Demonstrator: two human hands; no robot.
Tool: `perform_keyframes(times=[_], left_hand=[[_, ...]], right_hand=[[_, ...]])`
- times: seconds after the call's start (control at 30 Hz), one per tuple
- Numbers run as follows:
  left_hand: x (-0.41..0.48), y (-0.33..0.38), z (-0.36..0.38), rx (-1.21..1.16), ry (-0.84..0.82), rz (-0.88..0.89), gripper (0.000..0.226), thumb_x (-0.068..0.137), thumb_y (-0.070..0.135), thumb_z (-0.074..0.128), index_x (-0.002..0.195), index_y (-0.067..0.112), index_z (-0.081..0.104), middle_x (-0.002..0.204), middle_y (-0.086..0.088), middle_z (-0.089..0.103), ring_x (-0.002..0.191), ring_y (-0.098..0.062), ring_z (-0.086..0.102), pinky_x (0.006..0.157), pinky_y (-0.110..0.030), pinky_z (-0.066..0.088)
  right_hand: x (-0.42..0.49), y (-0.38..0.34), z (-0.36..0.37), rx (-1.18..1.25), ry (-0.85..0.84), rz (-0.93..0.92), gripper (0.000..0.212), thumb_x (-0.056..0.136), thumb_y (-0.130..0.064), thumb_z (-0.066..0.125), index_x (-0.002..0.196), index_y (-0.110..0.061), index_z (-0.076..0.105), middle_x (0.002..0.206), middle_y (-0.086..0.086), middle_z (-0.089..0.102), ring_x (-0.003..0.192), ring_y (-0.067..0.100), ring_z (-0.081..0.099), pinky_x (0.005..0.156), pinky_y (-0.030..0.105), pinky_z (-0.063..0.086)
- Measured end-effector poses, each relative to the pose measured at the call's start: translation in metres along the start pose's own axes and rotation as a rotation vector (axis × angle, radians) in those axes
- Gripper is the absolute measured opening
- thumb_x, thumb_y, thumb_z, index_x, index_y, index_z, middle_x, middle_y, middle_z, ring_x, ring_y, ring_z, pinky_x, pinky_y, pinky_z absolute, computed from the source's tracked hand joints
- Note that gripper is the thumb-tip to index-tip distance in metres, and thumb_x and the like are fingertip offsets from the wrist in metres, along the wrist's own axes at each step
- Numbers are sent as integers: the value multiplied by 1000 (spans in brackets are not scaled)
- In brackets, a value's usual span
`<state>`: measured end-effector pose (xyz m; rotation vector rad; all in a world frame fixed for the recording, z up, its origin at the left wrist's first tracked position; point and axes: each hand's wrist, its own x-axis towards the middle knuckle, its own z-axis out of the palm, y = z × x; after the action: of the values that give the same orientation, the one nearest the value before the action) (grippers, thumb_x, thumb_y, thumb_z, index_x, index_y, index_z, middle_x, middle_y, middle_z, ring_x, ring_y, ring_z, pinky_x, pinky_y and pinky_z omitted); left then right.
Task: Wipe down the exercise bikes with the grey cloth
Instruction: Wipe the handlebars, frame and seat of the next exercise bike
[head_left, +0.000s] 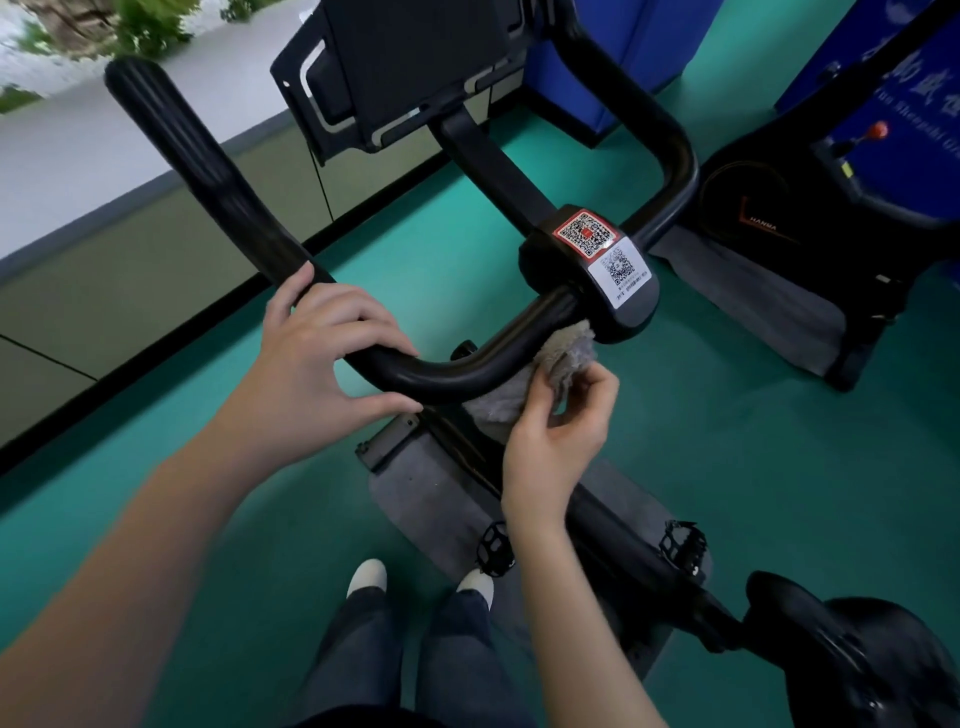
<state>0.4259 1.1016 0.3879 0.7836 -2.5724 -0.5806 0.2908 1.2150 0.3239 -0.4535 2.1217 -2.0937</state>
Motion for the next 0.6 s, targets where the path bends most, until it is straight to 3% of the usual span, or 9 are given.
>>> perform_keyframes(times=[0.17,0.27,0.33,0.47,0.6], left_hand=[[0,0,0,5,1,0,38,62,50,70,90,25,70,95,11,59,105,-8,49,117,-41,4],[0,0,0,11,-5,1,39,63,52,70,91,26,70,96,10,60,108,-9,49,117,-40,3],[-1,0,0,12,-5,2,39,63,52,69,91,26,69,97,9,60,108,-10,49,117,-39,2],[0,0,0,11,-3,3,41,63,54,69,92,24,70,97,8,60,108,-10,49,117,-40,3],[-1,0,-1,11,-2,3,39,63,51,69,91,24,70,97,8,60,108,-10,49,117,-39,2]], right_hand=[[-27,7,-7,118,-121,74,20,89,-1,58,94,-19,52,90,-2,58,85,6,57,77,17,46],[-5,15,-10,140,-65,176,18,88,1,59,96,-14,54,90,-4,60,84,-1,60,78,14,47],[17,20,-10,153,-25,249,17,87,0,61,95,-14,56,91,-4,63,83,-2,61,80,16,48],[42,23,0,142,-102,286,17,86,-2,62,86,-18,58,88,0,66,84,10,64,81,27,52],[36,22,7,369,-141,364,17,85,5,60,87,-13,57,87,1,67,89,15,64,92,37,52]])
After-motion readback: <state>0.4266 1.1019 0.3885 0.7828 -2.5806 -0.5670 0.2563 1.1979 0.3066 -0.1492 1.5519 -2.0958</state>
